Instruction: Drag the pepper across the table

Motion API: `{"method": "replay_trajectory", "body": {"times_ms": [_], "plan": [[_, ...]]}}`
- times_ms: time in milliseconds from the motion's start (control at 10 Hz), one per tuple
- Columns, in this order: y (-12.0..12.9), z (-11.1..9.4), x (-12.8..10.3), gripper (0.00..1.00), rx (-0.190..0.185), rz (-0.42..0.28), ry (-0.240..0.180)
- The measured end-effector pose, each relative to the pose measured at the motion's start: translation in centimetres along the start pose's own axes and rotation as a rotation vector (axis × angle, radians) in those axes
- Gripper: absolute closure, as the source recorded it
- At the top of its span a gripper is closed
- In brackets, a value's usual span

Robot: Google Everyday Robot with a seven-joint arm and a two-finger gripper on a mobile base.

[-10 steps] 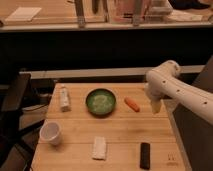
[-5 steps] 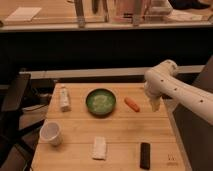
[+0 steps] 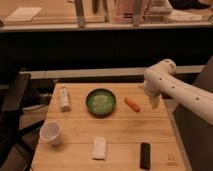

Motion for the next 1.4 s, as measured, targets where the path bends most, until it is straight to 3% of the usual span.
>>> {"method": "replay_trajectory", "body": {"times_ms": [1400], "plan": [[-4.1,5.0,-0.8,0.20,0.006,-0.233,-0.029]]}}
